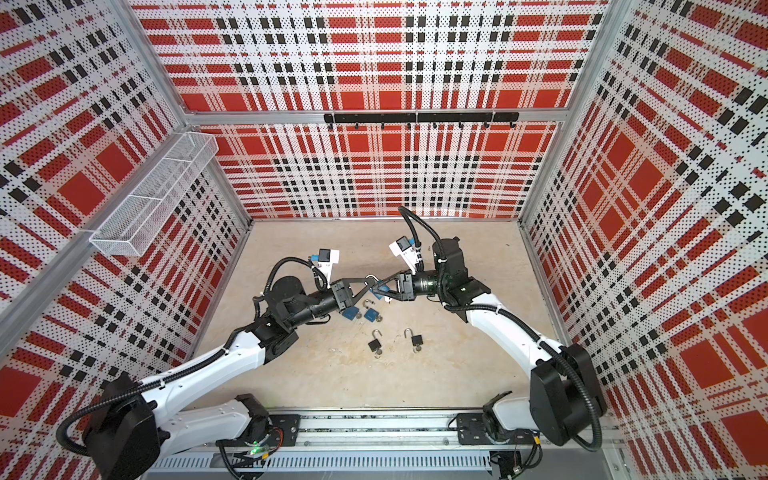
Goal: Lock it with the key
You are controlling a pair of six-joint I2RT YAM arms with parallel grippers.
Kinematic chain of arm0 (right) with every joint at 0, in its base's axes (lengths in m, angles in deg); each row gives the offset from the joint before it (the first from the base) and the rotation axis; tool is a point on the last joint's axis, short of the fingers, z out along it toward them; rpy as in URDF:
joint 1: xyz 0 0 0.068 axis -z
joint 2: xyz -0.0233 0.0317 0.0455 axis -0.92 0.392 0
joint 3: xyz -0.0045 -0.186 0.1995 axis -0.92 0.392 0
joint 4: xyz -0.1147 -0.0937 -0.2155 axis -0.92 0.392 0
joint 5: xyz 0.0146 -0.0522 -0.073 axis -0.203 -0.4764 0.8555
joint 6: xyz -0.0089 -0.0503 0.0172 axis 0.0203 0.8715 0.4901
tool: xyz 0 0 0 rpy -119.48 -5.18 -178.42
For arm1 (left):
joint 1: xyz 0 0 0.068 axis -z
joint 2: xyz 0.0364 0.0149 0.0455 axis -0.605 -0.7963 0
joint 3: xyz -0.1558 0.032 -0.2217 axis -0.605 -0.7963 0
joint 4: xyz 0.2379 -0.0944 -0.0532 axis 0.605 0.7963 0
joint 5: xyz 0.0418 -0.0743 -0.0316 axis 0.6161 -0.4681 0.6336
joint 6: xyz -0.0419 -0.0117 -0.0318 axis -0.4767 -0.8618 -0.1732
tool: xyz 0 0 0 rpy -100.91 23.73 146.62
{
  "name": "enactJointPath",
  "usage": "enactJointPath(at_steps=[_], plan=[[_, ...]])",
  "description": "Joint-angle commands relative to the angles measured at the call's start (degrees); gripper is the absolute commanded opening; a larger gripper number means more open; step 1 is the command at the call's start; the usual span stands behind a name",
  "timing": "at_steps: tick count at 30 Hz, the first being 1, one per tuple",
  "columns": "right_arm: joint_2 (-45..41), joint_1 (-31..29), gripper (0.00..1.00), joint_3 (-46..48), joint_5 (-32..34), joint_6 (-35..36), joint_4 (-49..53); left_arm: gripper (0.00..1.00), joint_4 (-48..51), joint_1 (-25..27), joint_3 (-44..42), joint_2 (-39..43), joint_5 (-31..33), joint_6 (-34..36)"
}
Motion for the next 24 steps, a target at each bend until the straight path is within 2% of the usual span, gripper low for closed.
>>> enactJointPath(at_steps=[1, 19, 24], plan=[[0.53, 0.11, 0.36, 0.76, 2.76, -4.14, -12.74, 0.00, 0.00, 1.49, 0.37, 1.89, -6.97, 0.73], [-4.44, 1.10, 0.46, 7.85, 2.84, -7.79, -16.64, 0.00, 0.33, -4.27, -0.77, 5.77, 0.73, 1.18], [-3.94, 1.11, 0.43, 9.24, 1.63, -10.80, -20.81, 0.00, 0.46, -5.21, -0.99, 6.52, 3.11, 1.00]])
